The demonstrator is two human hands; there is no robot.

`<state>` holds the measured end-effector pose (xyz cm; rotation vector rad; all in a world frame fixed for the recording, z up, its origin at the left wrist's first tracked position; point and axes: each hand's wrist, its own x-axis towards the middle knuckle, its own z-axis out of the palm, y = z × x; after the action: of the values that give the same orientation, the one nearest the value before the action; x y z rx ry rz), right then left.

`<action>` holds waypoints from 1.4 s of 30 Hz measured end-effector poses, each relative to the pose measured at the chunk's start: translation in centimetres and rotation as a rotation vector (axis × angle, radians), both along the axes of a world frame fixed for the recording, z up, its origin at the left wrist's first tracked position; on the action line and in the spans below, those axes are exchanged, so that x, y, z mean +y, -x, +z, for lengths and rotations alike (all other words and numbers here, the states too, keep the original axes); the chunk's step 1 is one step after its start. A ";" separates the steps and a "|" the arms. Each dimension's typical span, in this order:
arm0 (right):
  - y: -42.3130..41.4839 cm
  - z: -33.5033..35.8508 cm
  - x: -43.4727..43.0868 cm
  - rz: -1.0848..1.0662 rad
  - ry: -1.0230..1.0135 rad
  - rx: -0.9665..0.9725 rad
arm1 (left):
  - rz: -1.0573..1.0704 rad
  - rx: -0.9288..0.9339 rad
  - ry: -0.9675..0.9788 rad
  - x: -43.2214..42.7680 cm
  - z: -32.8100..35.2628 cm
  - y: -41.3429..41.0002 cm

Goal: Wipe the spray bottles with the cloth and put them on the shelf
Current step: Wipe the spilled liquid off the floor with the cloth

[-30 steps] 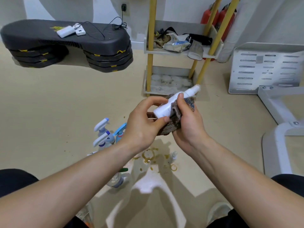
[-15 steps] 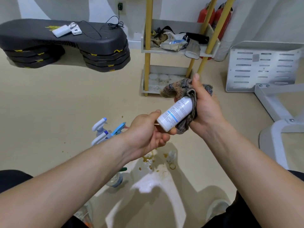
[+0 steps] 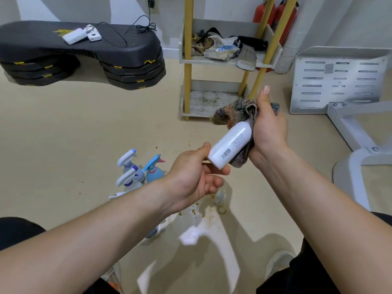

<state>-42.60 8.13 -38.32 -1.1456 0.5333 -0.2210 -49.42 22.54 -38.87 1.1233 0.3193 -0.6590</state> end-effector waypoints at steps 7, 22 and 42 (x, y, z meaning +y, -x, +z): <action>0.3 0.4 0.4 -0.012 0.134 0.055 | -0.051 -0.382 -0.548 0.2 -0.4 -0.6; 3.6 -1.7 4.1 0.589 0.777 -0.175 | 0.214 -0.303 -0.240 1.2 0.6 -2.4; 4.6 -2.5 3.6 0.735 0.859 -0.095 | 0.224 -0.157 -0.073 2.4 0.8 -2.6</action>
<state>-47.15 11.78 -40.78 -2.0711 -0.1305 0.1610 -46.79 24.95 -38.05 1.1815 0.3309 -0.3611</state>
